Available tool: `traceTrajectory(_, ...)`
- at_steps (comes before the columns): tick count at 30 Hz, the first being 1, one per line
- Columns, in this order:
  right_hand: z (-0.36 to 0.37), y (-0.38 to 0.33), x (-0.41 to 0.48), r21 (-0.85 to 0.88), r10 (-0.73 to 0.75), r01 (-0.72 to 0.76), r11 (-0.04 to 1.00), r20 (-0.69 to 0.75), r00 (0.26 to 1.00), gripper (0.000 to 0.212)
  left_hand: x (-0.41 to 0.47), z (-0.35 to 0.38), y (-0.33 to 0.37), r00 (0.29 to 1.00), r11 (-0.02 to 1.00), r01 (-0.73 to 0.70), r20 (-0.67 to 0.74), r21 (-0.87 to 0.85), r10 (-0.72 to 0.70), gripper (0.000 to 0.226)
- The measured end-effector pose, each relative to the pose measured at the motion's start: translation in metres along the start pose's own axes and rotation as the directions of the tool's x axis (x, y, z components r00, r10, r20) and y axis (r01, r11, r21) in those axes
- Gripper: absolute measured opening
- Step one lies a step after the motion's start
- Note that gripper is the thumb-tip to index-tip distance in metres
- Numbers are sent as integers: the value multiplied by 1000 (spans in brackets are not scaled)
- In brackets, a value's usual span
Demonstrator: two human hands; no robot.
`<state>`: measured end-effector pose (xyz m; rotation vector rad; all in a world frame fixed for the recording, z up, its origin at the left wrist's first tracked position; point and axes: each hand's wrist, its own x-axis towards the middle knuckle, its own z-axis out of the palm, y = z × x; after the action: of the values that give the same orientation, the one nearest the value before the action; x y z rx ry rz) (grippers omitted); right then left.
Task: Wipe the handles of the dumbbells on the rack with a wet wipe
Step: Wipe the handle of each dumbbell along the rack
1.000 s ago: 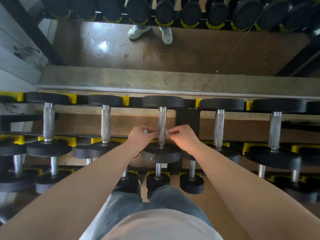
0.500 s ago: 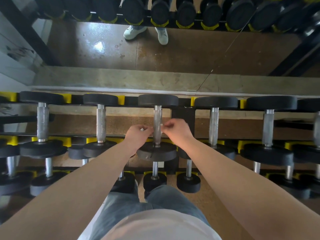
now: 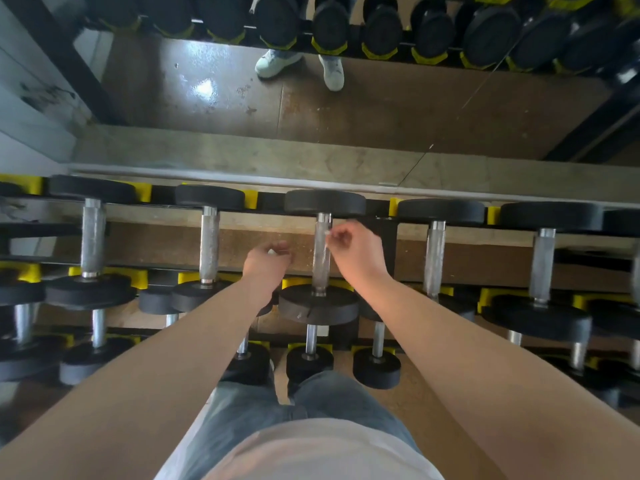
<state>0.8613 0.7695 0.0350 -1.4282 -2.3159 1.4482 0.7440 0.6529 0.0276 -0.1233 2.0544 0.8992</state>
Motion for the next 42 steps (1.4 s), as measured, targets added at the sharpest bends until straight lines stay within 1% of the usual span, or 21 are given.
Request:
traceTrajectory(2, 4, 13, -17, -129, -13, 29, 991, 126, 992, 9, 0, 0, -1, 999, 1000, -13, 46, 16, 13, 26)
traceTrajectory(5, 8, 31, -31, -203, 91, -35, 979, 274, 958, 6, -7, 1, 2, 988, 996, -40, 151, 76, 28, 21)
traceTrajectory(6, 7, 30, -31, -203, 97, -42, 978, 274, 957, 6, -9, 2, 2, 981, 992, -56, 192, 110, 34, 23)
traceTrajectory(8, 5, 21, -25, -120, 40, -17, 993, 188, 981, 7, -12, 3, 2, 968, 983, -92, 248, 158, 51, 27)
traceTrajectory(10, 3, 3, -14, -65, -84, 87, 994, 46, 995, 18, -12, 4, 1, 961, 977, -115, 268, 179, 65, 21)
traceTrajectory(11, 4, -6, -7, -132, -165, 166, 977, 13, 986, 21, -12, 3, 1, 962, 977, -112, 266, 181, 61, 14)
traceTrajectory(13, 7, -18, 5, -388, -333, 336, 858, 79, 940, 23, -13, 0, 2, 968, 980, -88, 247, 178, 43, 7)
traceTrajectory(15, 10, -23, 7, -588, -358, 452, 670, 278, 891, 22, -12, -4, 2, 975, 988, -36, 223, 148, 2, 9)
traceTrajectory(17, 12, -22, -1, -637, -306, 561, 528, 474, 826, 20, -12, -8, 3, 977, 992, 13, 211, 124, -39, 6)
traceTrajectory(19, 13, -19, -8, -612, -259, 663, 433, 620, 741, 19, -11, -11, 3, 980, 991, 29, 191, 132, -54, 10)
traceTrajectory(21, 14, -20, -11, -592, -248, 700, 400, 665, 704, 21, -13, -13, 2, 981, 989, 29, 187, 146, -57, 10)
traceTrajectory(23, 13, -25, -6, -635, -281, 669, 387, 610, 741, 19, -14, -13, 2, 978, 989, 19, 202, 146, -49, 10)
traceTrajectory(26, 10, -31, 10, -746, -392, 523, 412, 373, 841, 19, -12, -14, -1, 973, 989, -12, 228, 147, -22, 12)
traceTrajectory(28, 8, -30, 12, -754, -426, 467, 461, 274, 862, 18, -11, -14, -2, 972, 985, -30, 237, 168, -11, 13)
traceTrajectory(30, 12, -22, 5, -717, -378, 512, 473, 360, 853, 17, -9, -13, -3, 975, 987, -15, 222, 158, -21, 11)
traceTrajectory(33, 17, -12, -11, -638, -203, 621, 455, 605, 770, 22, -5, -11, -3, 981, 988, -3, 192, 154, -27, 12)
traceTrajectory(34, 16, -10, -12, -620, -176, 629, 469, 633, 754, 25, -5, -11, -3, 983, 987, -4, 184, 162, -26, 13)
traceTrajectory(36, 12, -7, -7, -610, -207, 606, 510, 597, 775, 24, -7, -10, -3, 980, 983, -34, 197, 179, -2, 19)
traceTrajectory(38, 7, -6, -2, -604, -301, 536, 590, 452, 840, 23, -6, -7, -5, 974, 977, -94, 220, 193, 51, 26)
traceTrajectory(40, 4, -4, 1, -564, -378, 423, 709, 202, 904, 22, -8, -5, -6, 963, 967, -153, 249, 206, 100, 31)
traceTrajectory(42, 2, -4, 2, -460, -340, 282, 842, -45, 939, 21, -9, -3, -9, 954, 952, -199, 269, 234, 133, 34)
